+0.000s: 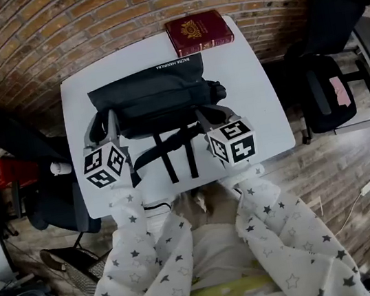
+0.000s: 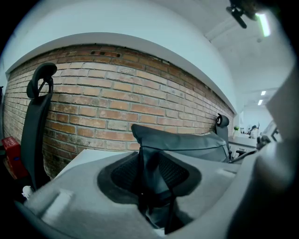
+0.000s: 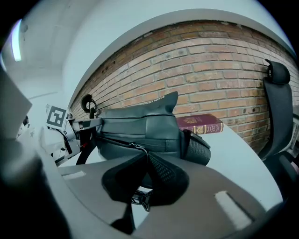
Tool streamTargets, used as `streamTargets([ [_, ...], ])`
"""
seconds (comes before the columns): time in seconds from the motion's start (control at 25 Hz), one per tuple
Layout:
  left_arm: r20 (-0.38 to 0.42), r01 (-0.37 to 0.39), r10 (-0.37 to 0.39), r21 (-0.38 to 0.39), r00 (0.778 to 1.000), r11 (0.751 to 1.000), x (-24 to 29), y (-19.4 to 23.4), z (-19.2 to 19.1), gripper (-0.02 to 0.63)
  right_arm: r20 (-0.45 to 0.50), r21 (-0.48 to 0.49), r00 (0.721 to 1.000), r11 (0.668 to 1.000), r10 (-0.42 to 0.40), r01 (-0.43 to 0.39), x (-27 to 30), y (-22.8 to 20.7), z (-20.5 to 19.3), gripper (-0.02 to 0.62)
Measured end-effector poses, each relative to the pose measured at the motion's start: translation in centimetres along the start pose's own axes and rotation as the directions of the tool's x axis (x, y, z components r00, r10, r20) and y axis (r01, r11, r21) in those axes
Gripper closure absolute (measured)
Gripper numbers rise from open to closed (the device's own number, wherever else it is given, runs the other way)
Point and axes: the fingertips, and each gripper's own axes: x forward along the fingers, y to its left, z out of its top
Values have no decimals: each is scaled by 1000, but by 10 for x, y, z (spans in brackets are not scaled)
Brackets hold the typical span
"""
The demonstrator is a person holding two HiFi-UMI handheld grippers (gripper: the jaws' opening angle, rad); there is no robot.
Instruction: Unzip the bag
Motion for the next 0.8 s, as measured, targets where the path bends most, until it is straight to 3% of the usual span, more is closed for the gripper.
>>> streamTargets([
  [0.8, 10, -21, 21, 5, 1000, 1000, 0, 3, -1, 472, 18, 27, 996, 996, -88, 88, -16, -32, -2, 576],
])
